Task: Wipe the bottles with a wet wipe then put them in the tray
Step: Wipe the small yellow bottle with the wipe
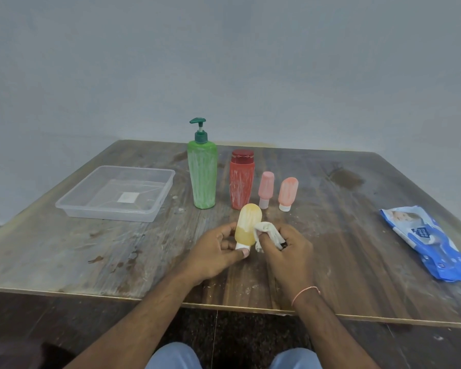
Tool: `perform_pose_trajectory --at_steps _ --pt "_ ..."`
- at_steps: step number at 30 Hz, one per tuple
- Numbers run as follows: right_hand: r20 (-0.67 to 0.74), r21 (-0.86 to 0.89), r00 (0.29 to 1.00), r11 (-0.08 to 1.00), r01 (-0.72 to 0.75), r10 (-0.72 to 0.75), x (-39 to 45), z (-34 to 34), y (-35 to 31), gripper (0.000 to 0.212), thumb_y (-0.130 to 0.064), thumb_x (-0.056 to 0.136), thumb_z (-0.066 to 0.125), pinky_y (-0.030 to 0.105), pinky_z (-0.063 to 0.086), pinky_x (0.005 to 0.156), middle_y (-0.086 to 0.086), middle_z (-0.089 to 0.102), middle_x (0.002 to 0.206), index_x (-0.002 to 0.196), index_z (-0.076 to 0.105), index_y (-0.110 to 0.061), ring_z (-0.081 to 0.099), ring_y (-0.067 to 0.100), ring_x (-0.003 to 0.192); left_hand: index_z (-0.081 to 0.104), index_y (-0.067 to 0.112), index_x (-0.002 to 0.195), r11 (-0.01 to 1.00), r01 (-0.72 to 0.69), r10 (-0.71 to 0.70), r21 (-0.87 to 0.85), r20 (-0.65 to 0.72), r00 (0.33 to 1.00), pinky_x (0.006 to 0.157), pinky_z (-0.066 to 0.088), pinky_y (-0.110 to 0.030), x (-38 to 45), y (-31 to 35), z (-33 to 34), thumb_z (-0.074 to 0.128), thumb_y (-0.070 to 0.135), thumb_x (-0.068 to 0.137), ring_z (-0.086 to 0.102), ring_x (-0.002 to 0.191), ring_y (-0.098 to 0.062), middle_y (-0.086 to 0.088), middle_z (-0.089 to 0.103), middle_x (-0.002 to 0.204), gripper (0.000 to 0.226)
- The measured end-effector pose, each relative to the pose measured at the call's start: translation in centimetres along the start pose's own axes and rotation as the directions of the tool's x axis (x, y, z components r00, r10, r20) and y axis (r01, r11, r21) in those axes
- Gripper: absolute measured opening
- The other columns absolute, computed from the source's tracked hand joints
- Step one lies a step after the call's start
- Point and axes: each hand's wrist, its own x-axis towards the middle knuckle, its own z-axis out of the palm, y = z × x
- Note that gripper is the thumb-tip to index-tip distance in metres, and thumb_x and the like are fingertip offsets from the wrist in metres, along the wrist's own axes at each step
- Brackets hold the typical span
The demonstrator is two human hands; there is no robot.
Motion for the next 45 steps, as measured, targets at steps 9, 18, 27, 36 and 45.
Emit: perform_pose_trajectory --at_steps 9,18,27,36,45 --pt "-0.002 -0.119 0.999 0.992 -0.034 0.034 0.0 0.4 0.6 0.026 -0.036 0.091 0.081 0.029 0.048 0.051 -0.012 0.061 0.068 0.074 0.066 -0.024 0.061 0.012 0.068 0.059 0.029 0.146 1.000 0.004 -0.004 0.000 -0.015 1.000 0.104 0.058 -0.052 0.0 -0.1 0.1 0.084 0.015 0.090 0.078 0.106 -0.019 0.005 0.080 0.116 0.062" --pt "0.017 -0.173 1.000 0.985 0.027 -0.024 -0.4 0.2 -0.2 0.029 -0.033 0.091 0.084 0.018 0.035 0.053 -0.014 0.056 0.066 0.073 0.061 -0.031 0.056 0.008 0.060 0.061 0.032 0.143 0.999 -0.009 0.011 0.040 -0.054 0.998 0.088 0.064 -0.040 0.0 0.2 0.5 0.084 0.017 0.090 0.078 0.090 -0.015 0.004 0.082 0.102 0.060" --pt "0.046 -0.132 0.992 0.984 0.121 -0.116 -0.6 0.1 -0.7 0.036 -0.026 0.087 0.085 0.014 0.034 0.052 -0.018 0.053 0.064 0.071 0.054 -0.039 0.055 0.009 0.061 0.063 0.036 0.143 0.998 -0.006 0.011 0.060 -0.083 0.997 0.088 0.065 -0.044 -0.3 0.4 0.7 0.086 0.018 0.088 0.078 0.087 -0.016 0.004 0.081 0.094 0.061" --pt "0.081 -0.120 0.982 0.976 0.179 -0.170 -0.9 0.0 -0.9 0.031 -0.029 0.086 0.086 0.014 0.036 0.054 -0.024 0.052 0.067 0.077 0.058 -0.040 0.056 0.005 0.063 0.067 0.039 0.138 0.993 -0.054 0.062 0.104 -0.079 0.995 0.088 0.063 -0.056 -0.4 0.1 1.1 0.080 0.008 0.089 0.079 0.089 -0.021 0.009 0.082 0.104 0.059" --pt "0.087 -0.134 0.951 0.943 0.306 -0.296 -1.1 0.3 -0.3 0.010 -0.030 0.089 0.085 0.025 0.046 0.054 -0.016 0.063 0.076 0.087 0.075 -0.027 0.054 0.007 0.064 0.069 0.042 0.136 0.980 -0.093 0.112 0.175 -0.105 0.988 0.093 0.064 -0.042 -0.5 0.3 1.2 0.079 0.006 0.084 0.073 0.107 -0.007 0.014 0.075 0.121 0.064"
